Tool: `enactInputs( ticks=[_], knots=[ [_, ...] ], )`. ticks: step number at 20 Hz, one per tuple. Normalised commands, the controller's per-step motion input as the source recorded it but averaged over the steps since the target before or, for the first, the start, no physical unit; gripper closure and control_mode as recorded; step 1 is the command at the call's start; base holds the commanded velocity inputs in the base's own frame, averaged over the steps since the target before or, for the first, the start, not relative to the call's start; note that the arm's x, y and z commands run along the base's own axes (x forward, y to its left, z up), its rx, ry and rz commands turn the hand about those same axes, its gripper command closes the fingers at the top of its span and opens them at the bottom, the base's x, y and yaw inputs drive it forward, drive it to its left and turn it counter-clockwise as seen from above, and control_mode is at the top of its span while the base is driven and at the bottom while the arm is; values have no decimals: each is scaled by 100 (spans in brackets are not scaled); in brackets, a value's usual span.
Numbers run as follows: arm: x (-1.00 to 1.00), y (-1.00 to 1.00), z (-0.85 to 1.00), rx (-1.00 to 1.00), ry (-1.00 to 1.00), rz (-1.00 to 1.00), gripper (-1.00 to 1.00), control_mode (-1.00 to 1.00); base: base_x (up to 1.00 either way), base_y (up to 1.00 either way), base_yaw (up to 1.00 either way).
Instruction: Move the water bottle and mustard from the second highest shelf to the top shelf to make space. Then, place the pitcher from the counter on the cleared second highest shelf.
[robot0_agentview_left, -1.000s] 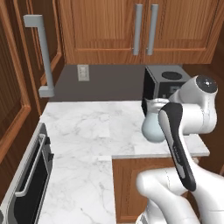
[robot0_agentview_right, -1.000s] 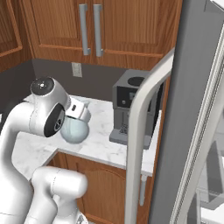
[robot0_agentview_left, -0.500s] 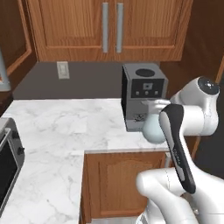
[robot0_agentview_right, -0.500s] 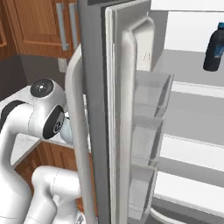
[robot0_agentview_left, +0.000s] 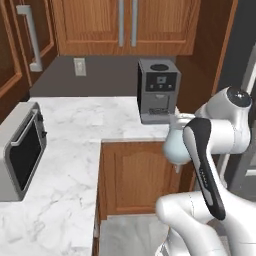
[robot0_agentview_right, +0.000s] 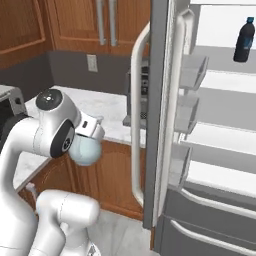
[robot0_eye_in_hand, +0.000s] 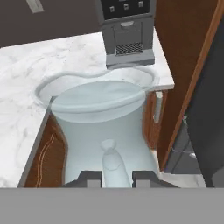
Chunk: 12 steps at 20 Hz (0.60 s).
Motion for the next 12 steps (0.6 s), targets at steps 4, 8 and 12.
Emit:
enactInputs(
  ticks=[4,8,12],
  knots=[
    [0,0,0,0,0,0,100,100,-100,20,1],
    [0,0,0,0,0,0,100,100,-92,-6,0],
    [0,0,0,0,0,0,100,100,-38,-55,-9]
  ],
)
